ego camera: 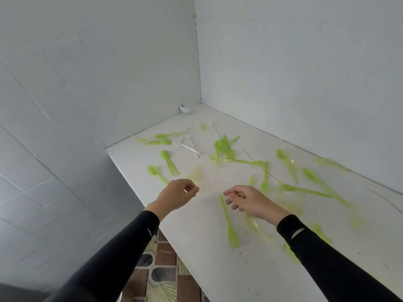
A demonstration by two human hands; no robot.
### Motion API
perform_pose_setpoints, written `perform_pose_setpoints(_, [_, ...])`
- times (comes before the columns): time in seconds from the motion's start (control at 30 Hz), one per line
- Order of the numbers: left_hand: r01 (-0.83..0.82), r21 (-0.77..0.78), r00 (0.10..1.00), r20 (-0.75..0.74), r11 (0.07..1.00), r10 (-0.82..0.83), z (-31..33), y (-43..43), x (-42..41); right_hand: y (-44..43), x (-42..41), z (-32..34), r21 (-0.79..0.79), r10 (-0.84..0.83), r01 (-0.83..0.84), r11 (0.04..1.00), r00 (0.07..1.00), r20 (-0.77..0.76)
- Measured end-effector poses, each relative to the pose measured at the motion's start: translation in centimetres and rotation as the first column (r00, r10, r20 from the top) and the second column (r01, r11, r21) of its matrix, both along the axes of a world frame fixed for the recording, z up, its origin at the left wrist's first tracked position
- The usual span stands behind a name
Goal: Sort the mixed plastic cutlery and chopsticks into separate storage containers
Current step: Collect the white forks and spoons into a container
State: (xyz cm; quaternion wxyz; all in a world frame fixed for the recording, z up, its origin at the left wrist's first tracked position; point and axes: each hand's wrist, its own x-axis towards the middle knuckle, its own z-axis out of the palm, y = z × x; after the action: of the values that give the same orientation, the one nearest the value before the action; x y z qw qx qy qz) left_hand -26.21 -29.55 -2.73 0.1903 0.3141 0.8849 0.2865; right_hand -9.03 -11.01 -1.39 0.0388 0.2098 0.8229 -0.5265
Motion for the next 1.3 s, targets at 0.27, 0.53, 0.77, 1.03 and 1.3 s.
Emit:
perform_pose_setpoints(0.27, [-0.134,0.025,0.991,-0.022,0.991,0.134,-0.4,2.0,-9.1,1.3,-10.1,-0.9,0.068,-0.04,0.042,0.997,0.999,-0.034])
perform_pose_setpoints(0.53, [-0.167,0.023,0.981,-0.093,0.986,0.169,-0.1,4.1,-21.2,1.0,-19.1,-3.3,0.213,-0.097,0.116,0.97,0.99,-0.098])
perform_pose_setpoints(0.77, [-0.06,-0.4,0.875,-0.461,0.915,-0.144,-1.5,6.8,-31.8,0.3,-29.8,-4.6,0.423,-0.148,0.14,0.895,0.989,-0.013])
perform_pose_setpoints(1.03, [0.209,-0.357,0.891,-0.314,0.91,-0.328,-3.4,9.6,-37.2,1.1,-34.6,-6.5,0.656,-0.275,0.203,0.727,0.961,0.008])
perform_pose_setpoints(1.3, [0.241,0.19,0.97,-0.067,0.952,-0.233,-2.3,12.4,-38.9,7.0,-35.3,-5.3,0.596,-0.566,0.473,0.649,0.823,-0.038])
